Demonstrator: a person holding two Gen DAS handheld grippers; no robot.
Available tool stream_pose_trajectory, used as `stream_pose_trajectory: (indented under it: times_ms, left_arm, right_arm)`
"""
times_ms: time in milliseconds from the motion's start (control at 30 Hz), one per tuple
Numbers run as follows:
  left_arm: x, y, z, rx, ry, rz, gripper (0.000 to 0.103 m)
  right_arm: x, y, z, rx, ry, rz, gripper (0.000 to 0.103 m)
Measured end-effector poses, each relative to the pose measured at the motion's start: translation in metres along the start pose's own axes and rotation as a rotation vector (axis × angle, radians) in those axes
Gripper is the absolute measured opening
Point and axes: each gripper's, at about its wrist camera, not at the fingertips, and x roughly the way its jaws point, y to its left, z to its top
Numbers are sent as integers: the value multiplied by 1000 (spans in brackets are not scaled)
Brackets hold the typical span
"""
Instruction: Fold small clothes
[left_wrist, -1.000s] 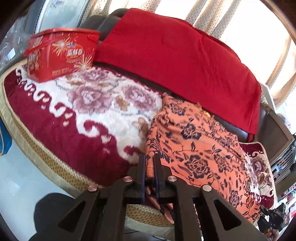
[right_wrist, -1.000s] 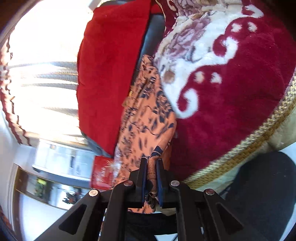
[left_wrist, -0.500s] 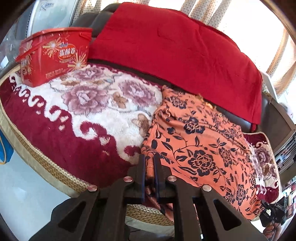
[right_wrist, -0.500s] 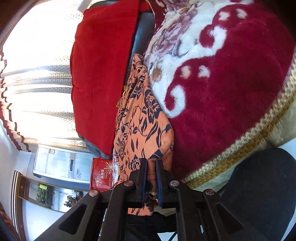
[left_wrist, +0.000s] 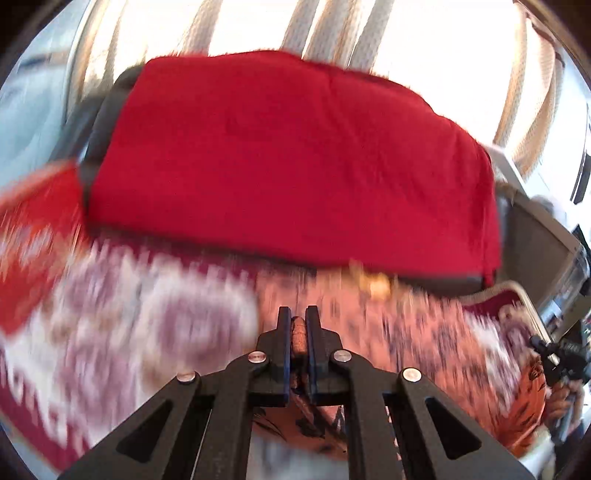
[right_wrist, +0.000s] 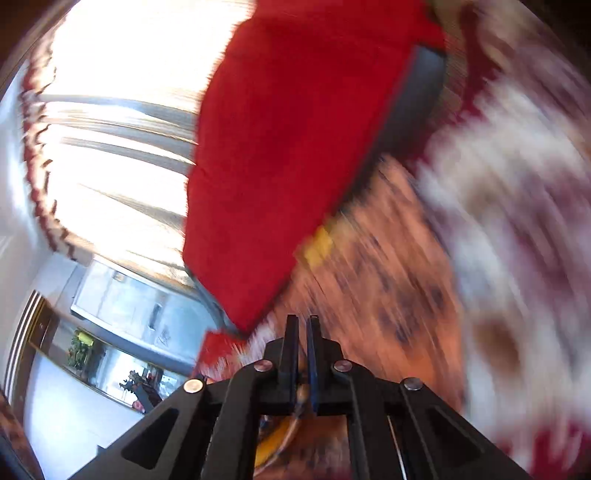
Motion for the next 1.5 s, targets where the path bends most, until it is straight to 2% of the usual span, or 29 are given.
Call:
stream_pose_trajectory:
  times_ms: [33, 100, 133, 167, 233, 300, 400, 533, 700, 933, 1033, 1067, 1100, 1133, 1167, 1233, 1267, 1333, 1400, 1467, 1500]
  left_arm:
    - [16, -2, 14, -2, -7, 0, 7]
    - [61, 2, 35, -70, -14, 12, 7]
    - [79, 2, 38, -68, 4, 26, 8]
    - [110, 1, 37, -46, 73, 58, 8]
    - [149, 0, 22, 8, 172, 141, 8]
    - [163, 2, -2, 45, 202, 169, 8]
    - [157, 14, -23, 50, 193, 181, 8]
    - [150, 31, -35, 1, 204, 167, 8]
    - [133, 33, -40, 3, 185, 161, 8]
    - [116, 26, -44, 8, 170, 156, 8]
    - [113, 27, -46, 9, 175, 157, 8]
    - [113, 27, -46, 7, 177, 156, 8]
    - [113, 28, -47, 5, 180, 157, 8]
    - [113, 29, -48, 4, 182, 158, 8]
    - [114, 30, -50, 0, 187, 159, 8]
    - [115, 31, -53, -7, 195, 160, 8]
    - [115, 32, -54, -8, 199, 161, 8]
    - [116, 32, -57, -9, 205, 163, 8]
    - [116, 31, -58, -10, 208, 163, 8]
    - [117, 31, -57, -11, 208, 163, 8]
    - [117, 31, -57, -11, 209, 163, 8]
  right_arm:
    - [10, 4, 18, -12, -24, -11, 0]
    - [39, 3, 53, 2, -58, -20, 2]
    - [57, -3, 67, -9, -55, -65, 3]
    - [69, -15, 73, 20, -60, -148, 4]
    - [79, -33, 66, 84, -33, -235, 5]
    - [79, -40, 44, 65, 27, -243, 5]
    - [70, -43, 4, -72, 161, -363, 5]
    - [64, -49, -16, -155, 267, -424, 5]
    - [65, -43, -20, -185, 288, -360, 5]
    - [65, -46, -36, -196, 334, -347, 7]
    - [62, -45, -35, -179, 318, -318, 10]
    - [61, -44, -34, -170, 309, -300, 13]
    - [58, -44, -33, -149, 298, -270, 40]
    - [55, -45, -31, -114, 280, -235, 87]
    - [50, -46, -30, -75, 249, -200, 100]
    - [44, -49, -27, 5, 221, -111, 101]
    - [41, -52, -26, 35, 208, -97, 101]
    - [39, -53, -24, 44, 211, -116, 100]
    - [42, -51, -24, 1, 249, -163, 98]
    - [49, -41, -25, -77, 298, -217, 81]
    - [55, -36, -26, -120, 329, -241, 67]
